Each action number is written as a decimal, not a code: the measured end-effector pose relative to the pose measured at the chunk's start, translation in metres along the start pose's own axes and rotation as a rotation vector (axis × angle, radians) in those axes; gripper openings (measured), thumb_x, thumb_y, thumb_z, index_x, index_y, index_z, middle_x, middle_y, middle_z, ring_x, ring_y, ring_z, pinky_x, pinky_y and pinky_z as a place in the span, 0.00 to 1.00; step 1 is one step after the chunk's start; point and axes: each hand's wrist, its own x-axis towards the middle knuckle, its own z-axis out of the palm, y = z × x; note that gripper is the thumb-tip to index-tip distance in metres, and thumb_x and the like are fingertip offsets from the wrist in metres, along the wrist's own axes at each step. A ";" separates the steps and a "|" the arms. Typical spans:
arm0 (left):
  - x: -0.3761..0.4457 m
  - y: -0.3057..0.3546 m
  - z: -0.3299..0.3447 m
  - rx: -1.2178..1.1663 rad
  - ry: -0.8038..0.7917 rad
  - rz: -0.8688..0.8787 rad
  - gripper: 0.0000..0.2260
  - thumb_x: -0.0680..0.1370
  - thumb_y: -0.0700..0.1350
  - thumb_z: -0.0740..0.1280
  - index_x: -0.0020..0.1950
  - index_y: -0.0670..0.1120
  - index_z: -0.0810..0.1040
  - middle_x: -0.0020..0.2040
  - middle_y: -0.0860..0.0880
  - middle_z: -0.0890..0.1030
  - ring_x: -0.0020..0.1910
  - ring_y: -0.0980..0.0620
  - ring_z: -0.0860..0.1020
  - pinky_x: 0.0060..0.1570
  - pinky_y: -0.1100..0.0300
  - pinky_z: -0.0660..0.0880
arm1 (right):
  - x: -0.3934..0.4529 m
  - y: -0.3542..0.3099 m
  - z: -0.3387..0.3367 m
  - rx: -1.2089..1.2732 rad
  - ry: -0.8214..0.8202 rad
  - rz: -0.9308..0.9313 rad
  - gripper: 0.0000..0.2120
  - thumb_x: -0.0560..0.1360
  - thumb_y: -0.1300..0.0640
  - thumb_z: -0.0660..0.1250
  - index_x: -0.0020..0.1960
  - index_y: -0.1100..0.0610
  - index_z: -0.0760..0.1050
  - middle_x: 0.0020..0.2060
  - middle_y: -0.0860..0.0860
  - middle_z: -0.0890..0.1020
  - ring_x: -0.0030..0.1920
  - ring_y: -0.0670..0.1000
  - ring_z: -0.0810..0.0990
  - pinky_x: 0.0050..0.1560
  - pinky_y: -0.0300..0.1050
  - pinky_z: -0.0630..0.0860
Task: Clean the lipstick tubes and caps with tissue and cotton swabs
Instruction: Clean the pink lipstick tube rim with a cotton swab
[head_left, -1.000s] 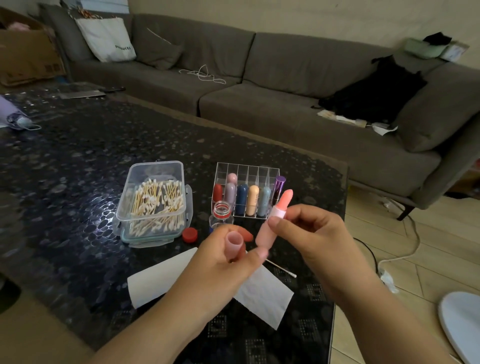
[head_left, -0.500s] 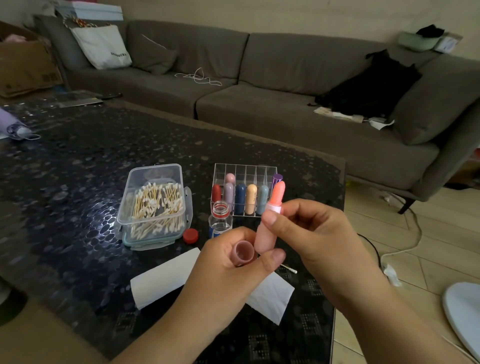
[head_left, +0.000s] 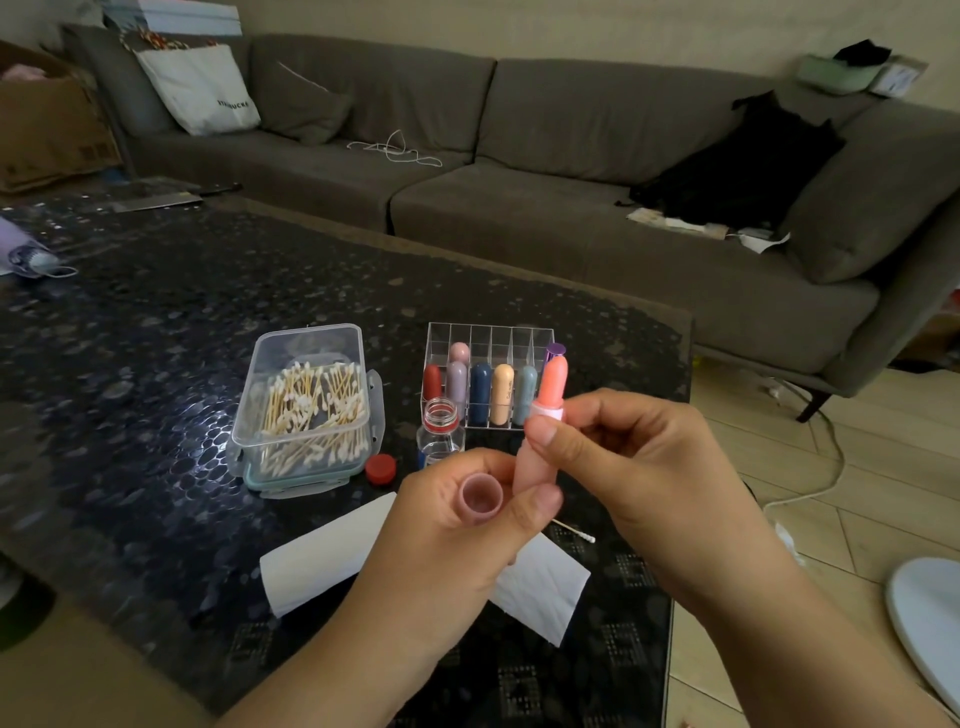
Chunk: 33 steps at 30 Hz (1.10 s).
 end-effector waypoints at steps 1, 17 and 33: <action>0.000 0.001 -0.001 -0.004 -0.010 -0.004 0.12 0.63 0.58 0.68 0.38 0.51 0.81 0.27 0.53 0.73 0.29 0.58 0.72 0.32 0.69 0.69 | 0.000 0.000 0.000 -0.002 -0.003 0.000 0.16 0.62 0.41 0.69 0.40 0.52 0.83 0.37 0.61 0.82 0.41 0.65 0.79 0.43 0.58 0.78; 0.000 0.006 -0.009 -0.178 -0.272 -0.058 0.07 0.68 0.56 0.69 0.37 0.54 0.83 0.26 0.53 0.66 0.26 0.57 0.68 0.38 0.59 0.71 | -0.002 -0.002 -0.010 0.160 -0.142 -0.009 0.11 0.66 0.53 0.70 0.40 0.60 0.82 0.32 0.54 0.83 0.34 0.49 0.82 0.38 0.35 0.76; -0.001 0.005 -0.008 -0.192 -0.210 -0.023 0.08 0.65 0.55 0.72 0.38 0.52 0.82 0.29 0.53 0.72 0.27 0.58 0.69 0.38 0.53 0.71 | -0.001 0.005 -0.014 0.103 -0.154 -0.108 0.13 0.68 0.45 0.70 0.41 0.54 0.83 0.37 0.59 0.82 0.41 0.68 0.78 0.45 0.62 0.77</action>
